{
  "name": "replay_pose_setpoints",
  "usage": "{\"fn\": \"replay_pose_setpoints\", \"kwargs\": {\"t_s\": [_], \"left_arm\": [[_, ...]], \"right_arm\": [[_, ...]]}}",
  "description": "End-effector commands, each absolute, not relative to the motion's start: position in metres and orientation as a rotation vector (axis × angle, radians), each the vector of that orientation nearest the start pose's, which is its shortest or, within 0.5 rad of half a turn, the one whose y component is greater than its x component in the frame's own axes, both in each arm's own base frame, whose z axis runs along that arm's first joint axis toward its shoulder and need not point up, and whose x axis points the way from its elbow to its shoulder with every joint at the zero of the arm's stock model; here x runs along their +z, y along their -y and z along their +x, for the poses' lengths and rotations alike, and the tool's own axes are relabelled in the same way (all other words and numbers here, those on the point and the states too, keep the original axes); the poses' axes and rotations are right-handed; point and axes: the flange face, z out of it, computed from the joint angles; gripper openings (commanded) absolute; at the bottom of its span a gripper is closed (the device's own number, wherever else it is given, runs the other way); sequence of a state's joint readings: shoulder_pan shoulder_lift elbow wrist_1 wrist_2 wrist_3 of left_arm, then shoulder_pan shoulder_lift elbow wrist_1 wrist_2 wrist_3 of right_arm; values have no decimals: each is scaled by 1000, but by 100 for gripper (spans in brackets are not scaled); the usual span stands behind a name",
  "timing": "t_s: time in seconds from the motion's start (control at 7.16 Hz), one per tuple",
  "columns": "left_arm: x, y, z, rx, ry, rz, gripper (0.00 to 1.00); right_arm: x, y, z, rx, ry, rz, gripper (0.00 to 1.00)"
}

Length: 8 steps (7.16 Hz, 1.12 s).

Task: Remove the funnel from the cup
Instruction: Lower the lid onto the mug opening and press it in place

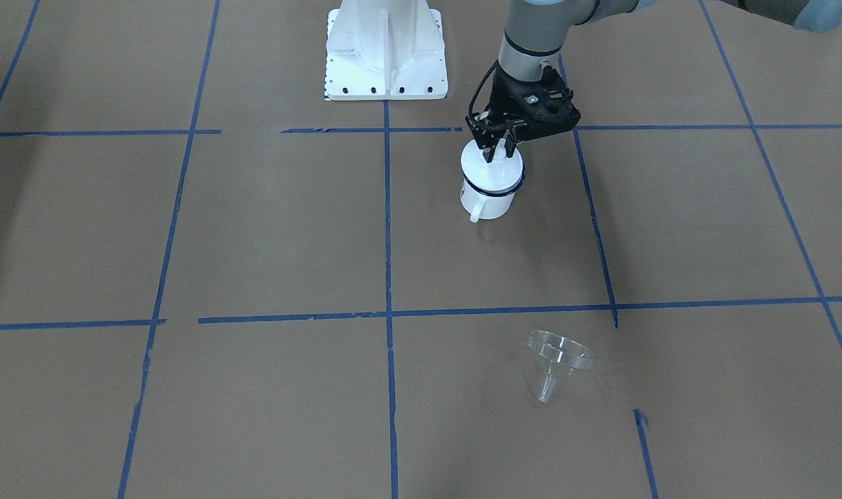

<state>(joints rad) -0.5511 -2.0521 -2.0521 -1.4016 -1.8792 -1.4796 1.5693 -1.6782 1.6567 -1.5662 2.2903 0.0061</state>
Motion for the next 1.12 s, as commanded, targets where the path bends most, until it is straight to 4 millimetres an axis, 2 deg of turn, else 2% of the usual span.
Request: {"fn": "replay_pose_setpoints", "kwargs": {"t_s": [0.0,0.42,0.98], "left_arm": [[214,380,421,-311,-840,-30,0],[226,377,423,-308,-821,-41,0],[227,376,426,-304,-817,-48,0]], "right_arm": [[670,445,67,10,719,-19,100],[670,445,67,10,719,-19,100],[670,445,67,10,719,-19,100]]}}
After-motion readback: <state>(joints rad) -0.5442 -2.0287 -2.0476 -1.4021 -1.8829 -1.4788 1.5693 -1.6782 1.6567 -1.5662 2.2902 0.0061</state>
